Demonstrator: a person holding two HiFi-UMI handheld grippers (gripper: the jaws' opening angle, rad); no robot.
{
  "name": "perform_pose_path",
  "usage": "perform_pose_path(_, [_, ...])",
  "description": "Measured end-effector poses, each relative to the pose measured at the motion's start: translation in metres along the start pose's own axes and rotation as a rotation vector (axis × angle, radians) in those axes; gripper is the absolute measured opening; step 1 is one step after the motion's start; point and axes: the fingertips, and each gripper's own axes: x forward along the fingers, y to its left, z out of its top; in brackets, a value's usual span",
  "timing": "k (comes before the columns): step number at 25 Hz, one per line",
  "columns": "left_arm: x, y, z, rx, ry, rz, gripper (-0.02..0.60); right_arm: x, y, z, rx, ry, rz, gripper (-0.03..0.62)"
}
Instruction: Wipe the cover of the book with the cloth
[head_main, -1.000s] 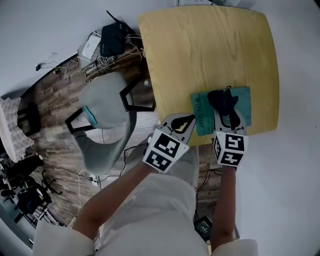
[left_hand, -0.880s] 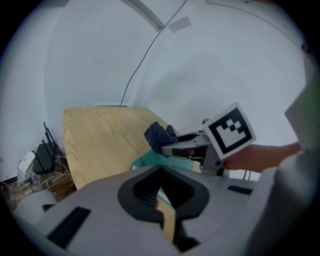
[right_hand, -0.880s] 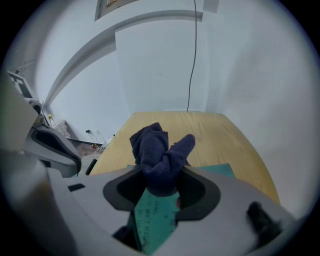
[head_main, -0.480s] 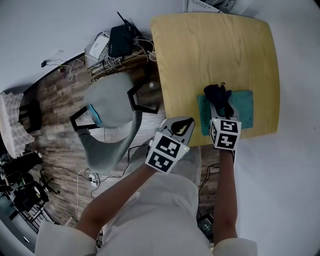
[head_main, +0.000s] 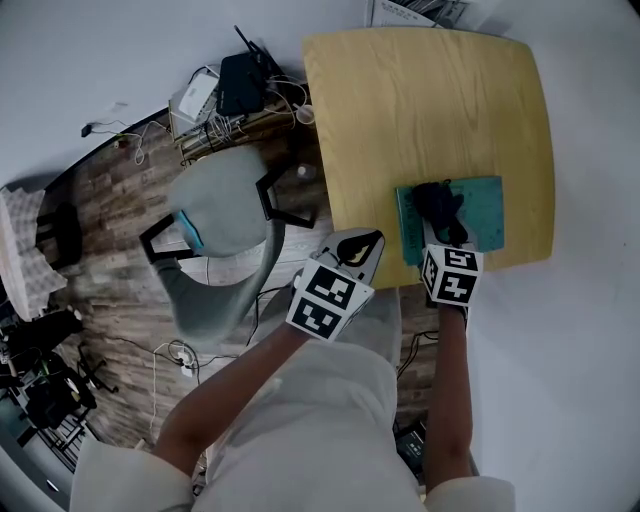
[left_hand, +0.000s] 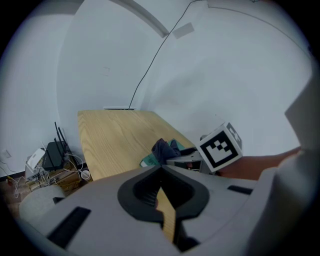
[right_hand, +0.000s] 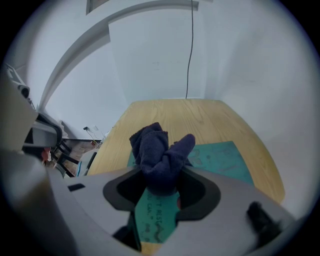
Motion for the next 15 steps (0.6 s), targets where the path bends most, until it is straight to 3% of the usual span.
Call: perform_pose_path(15, [-0.009,-0.005,-0.004,0.016,-0.009,-0.021,0.009,-0.037,-0.002,-0.064,-0.021,0.088,-0.034,0.184])
